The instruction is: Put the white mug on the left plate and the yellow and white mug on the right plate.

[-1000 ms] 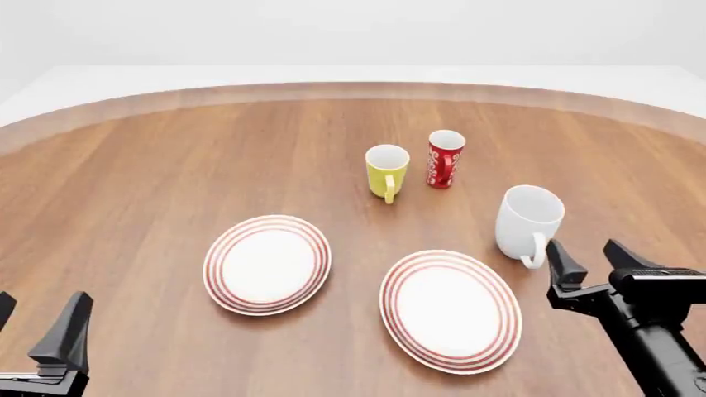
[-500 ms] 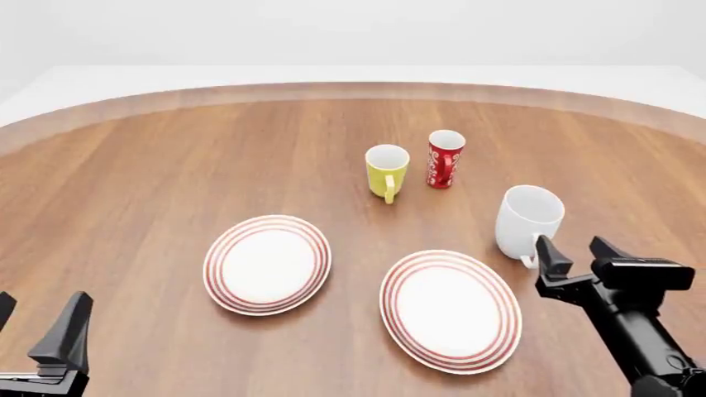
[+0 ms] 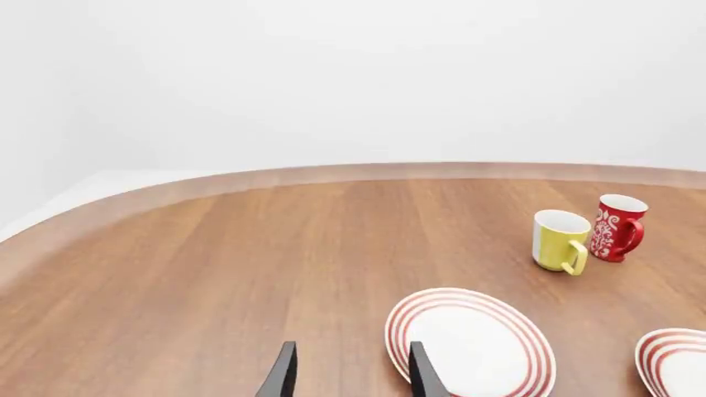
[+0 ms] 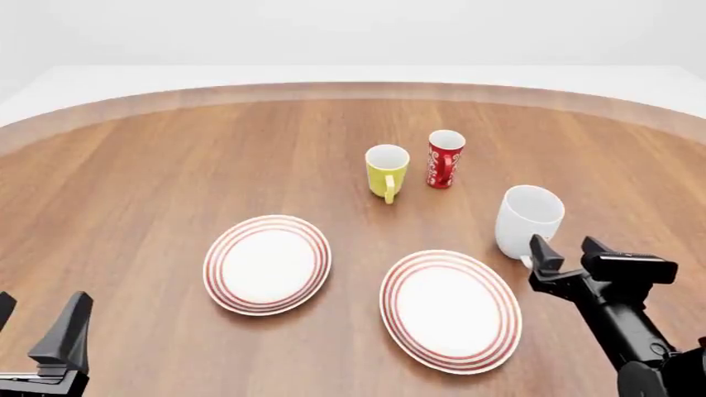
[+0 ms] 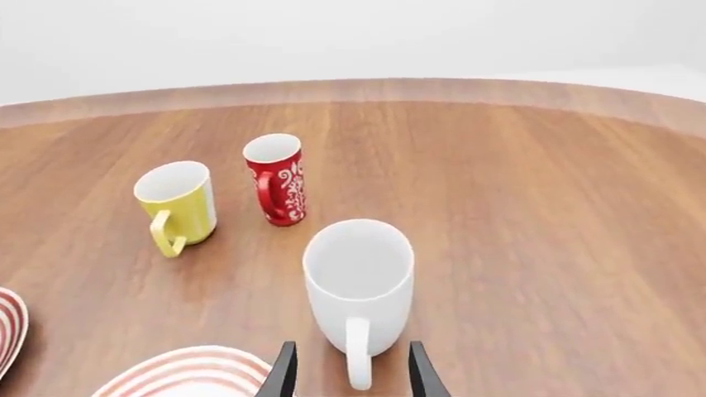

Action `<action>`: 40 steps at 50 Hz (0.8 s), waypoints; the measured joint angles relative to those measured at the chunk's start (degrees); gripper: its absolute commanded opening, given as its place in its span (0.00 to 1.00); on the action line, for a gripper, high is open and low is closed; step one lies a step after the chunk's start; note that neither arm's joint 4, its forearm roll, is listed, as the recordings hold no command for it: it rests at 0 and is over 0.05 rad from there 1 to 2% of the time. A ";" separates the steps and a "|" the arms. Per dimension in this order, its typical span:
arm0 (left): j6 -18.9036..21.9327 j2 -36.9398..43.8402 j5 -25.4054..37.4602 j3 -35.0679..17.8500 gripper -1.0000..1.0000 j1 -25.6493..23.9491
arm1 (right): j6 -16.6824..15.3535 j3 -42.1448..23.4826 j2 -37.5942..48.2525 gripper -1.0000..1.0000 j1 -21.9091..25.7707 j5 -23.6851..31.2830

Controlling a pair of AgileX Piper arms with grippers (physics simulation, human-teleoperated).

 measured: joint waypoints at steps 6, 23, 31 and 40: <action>0.00 0.00 0.00 0.00 1.00 0.00 | 0.10 -0.57 1.16 1.00 -0.14 -0.21; 0.00 0.00 0.00 0.00 1.00 0.00 | 0.35 -2.17 4.31 1.00 -0.59 -0.55; 0.00 0.00 0.00 0.00 1.00 0.00 | 0.50 -3.12 6.10 1.00 -0.62 -0.61; 0.00 0.00 0.00 0.00 1.00 0.00 | 0.64 -3.91 7.68 1.00 -0.57 -0.65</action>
